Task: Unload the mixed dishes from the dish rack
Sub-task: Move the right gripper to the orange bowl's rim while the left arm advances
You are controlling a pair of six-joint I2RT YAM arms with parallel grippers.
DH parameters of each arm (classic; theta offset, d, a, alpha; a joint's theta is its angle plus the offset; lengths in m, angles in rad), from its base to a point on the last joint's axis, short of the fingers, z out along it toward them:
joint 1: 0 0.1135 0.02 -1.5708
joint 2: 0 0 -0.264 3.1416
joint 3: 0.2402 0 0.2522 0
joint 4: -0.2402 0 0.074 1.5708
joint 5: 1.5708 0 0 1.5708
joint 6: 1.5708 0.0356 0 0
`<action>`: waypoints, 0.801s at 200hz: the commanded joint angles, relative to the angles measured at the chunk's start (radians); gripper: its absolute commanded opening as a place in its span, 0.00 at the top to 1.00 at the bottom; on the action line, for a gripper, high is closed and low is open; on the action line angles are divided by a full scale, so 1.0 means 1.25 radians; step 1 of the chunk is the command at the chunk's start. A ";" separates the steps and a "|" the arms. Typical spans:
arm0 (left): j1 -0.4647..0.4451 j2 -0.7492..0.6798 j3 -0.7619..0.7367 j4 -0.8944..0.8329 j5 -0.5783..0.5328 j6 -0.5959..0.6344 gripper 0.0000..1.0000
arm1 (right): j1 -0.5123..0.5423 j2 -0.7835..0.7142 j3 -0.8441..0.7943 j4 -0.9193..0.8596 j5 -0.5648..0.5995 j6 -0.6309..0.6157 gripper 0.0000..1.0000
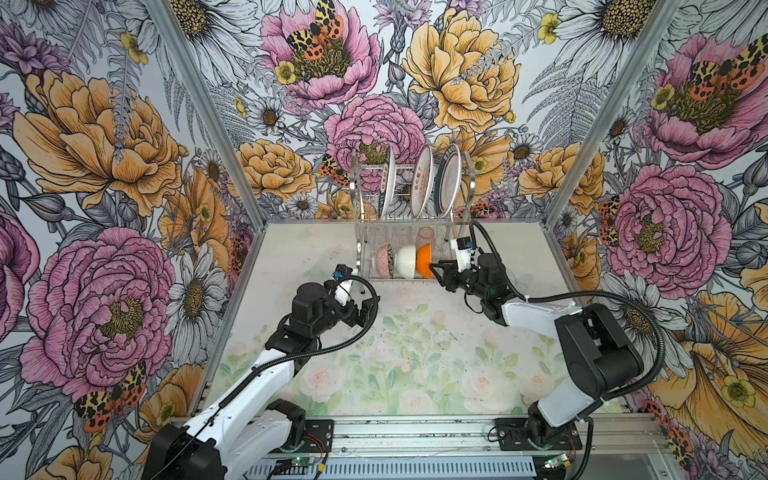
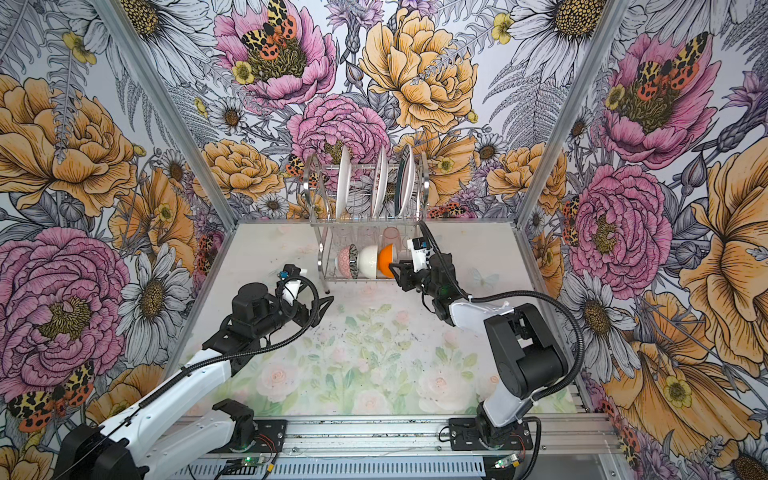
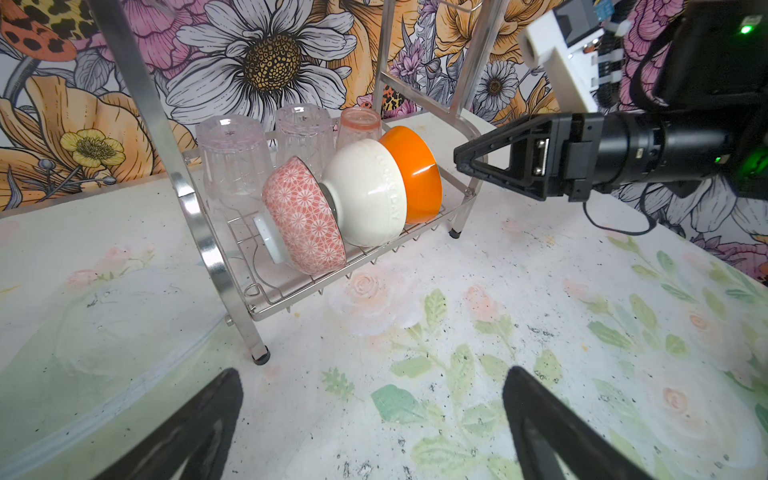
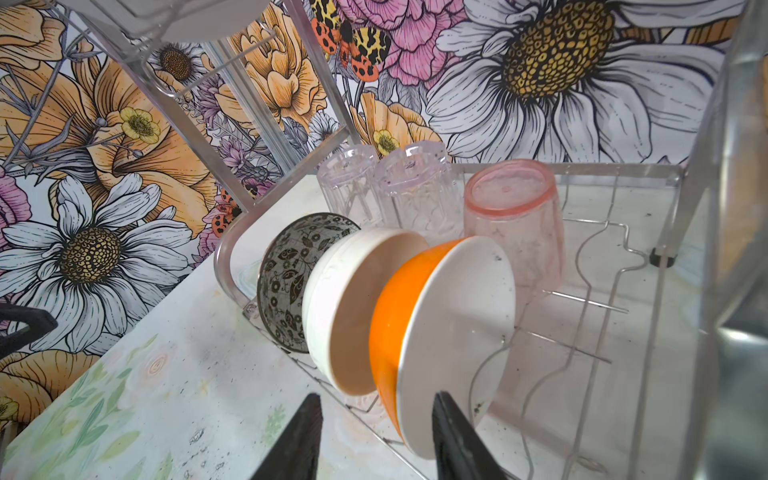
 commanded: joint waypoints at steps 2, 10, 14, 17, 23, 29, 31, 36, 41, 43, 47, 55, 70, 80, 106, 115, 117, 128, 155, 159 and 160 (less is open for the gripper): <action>-0.007 0.006 -0.014 0.023 -0.006 -0.006 0.01 | 0.007 0.025 0.037 0.051 0.020 0.016 0.54; -0.006 0.009 -0.012 0.025 -0.007 -0.006 0.01 | 0.007 0.035 0.041 0.051 0.023 0.017 0.55; -0.007 0.011 -0.012 0.025 -0.007 -0.006 0.01 | 0.007 0.040 0.044 0.053 0.024 0.017 0.55; -0.006 0.012 -0.011 0.025 -0.006 -0.006 0.01 | 0.007 0.045 0.045 0.053 0.024 0.018 0.55; -0.008 0.017 -0.011 0.025 -0.005 -0.006 0.01 | 0.007 0.052 0.048 0.057 0.024 0.019 0.55; -0.009 0.020 -0.010 0.025 -0.003 -0.006 0.01 | 0.007 0.059 0.050 0.060 0.022 0.019 0.55; -0.009 0.020 -0.010 0.025 -0.003 -0.005 0.01 | 0.007 0.062 0.050 0.061 0.023 0.020 0.55; -0.012 0.023 -0.009 0.025 -0.003 -0.005 0.01 | 0.007 0.067 0.052 0.063 0.021 0.020 0.55; -0.012 0.026 -0.009 0.025 -0.001 -0.002 0.01 | 0.007 0.072 0.055 0.064 0.021 0.021 0.55; -0.013 0.026 -0.009 0.025 -0.002 -0.003 0.01 | 0.007 0.074 0.056 0.063 0.021 0.021 0.55; -0.015 0.028 -0.008 0.024 -0.001 -0.001 0.01 | 0.007 0.077 0.057 0.063 0.021 0.022 0.55; -0.018 0.030 -0.008 0.022 -0.001 0.002 0.01 | 0.007 0.084 0.062 0.064 0.019 0.023 0.55; -0.021 0.032 -0.004 0.018 0.003 0.007 0.01 | 0.007 0.096 0.072 0.063 0.009 0.024 0.55; -0.022 0.037 -0.001 0.015 0.004 0.008 0.01 | 0.007 0.105 0.079 0.063 0.004 0.027 0.55; -0.024 0.038 0.001 0.009 0.007 0.015 0.01 | 0.007 0.124 0.087 0.079 -0.008 0.031 0.55; -0.025 0.037 0.000 0.008 0.008 0.015 0.01 | 0.006 0.132 0.090 0.086 -0.016 0.036 0.55; -0.025 0.037 0.000 0.008 0.007 0.014 0.01 | 0.006 0.134 0.091 0.088 -0.017 0.037 0.55; -0.026 0.035 -0.001 0.005 0.005 0.013 0.01 | 0.005 0.144 0.095 0.094 -0.025 0.042 0.56; -0.028 0.028 0.006 -0.009 0.004 0.016 0.01 | 0.001 0.172 0.102 0.131 -0.045 0.068 0.57; -0.028 0.027 0.007 -0.011 0.004 0.017 0.01 | 0.001 0.175 0.105 0.137 -0.050 0.073 0.58; -0.027 0.027 0.007 -0.011 0.004 0.017 0.01 | 0.001 0.176 0.105 0.139 -0.050 0.074 0.58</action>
